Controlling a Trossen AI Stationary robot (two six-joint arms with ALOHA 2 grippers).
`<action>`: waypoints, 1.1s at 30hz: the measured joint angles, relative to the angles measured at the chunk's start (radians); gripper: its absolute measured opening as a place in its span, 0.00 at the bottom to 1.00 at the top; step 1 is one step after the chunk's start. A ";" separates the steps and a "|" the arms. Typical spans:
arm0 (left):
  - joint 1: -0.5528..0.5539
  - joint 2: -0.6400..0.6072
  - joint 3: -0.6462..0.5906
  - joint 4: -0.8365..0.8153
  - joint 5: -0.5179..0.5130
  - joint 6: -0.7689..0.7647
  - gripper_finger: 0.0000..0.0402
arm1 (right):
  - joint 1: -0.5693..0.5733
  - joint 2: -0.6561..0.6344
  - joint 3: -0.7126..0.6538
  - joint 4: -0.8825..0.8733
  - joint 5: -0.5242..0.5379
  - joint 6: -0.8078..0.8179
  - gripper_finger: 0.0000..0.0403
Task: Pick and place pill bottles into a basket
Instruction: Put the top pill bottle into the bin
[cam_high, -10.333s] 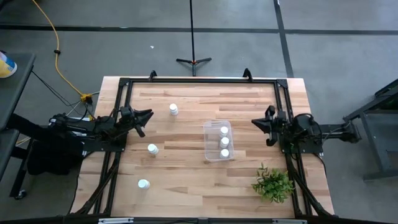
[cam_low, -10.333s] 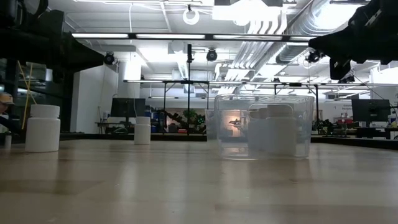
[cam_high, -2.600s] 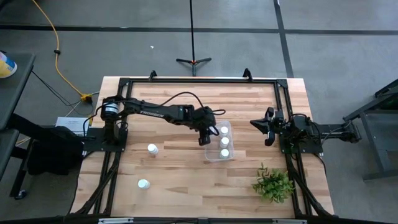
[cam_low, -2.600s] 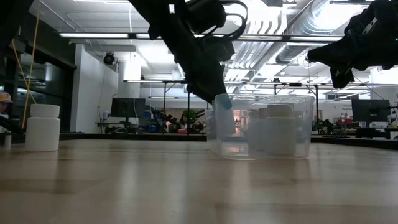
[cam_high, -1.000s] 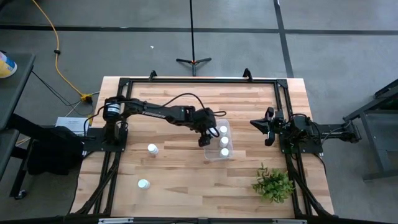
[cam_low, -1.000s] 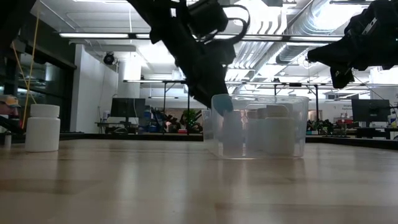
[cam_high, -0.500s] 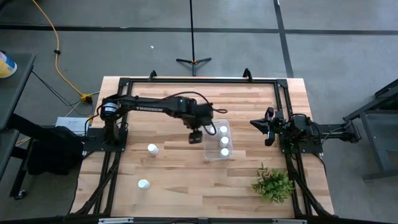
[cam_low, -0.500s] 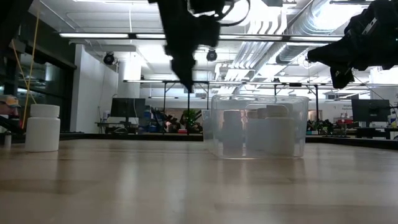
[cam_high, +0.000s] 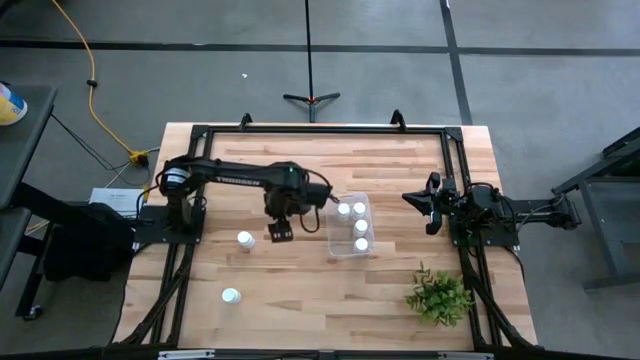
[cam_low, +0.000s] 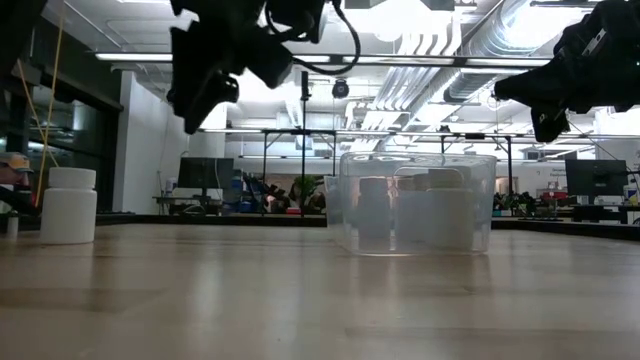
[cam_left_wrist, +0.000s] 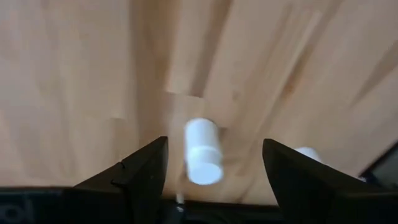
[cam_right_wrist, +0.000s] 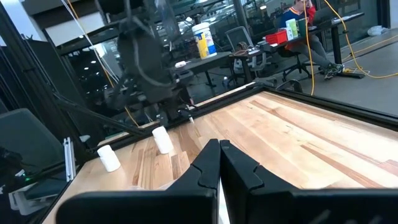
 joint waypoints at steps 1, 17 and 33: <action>-0.011 0.001 -0.001 -0.006 0.014 -0.011 0.73 | 0.000 0.000 0.000 0.000 0.000 0.000 0.00; -0.124 -0.010 -0.401 -0.009 0.093 -0.086 0.73 | 0.000 0.002 0.000 0.000 0.001 -0.005 0.00; -0.125 -0.010 -0.466 0.187 0.076 -0.131 0.73 | 0.000 0.002 0.000 0.004 0.024 -0.018 0.00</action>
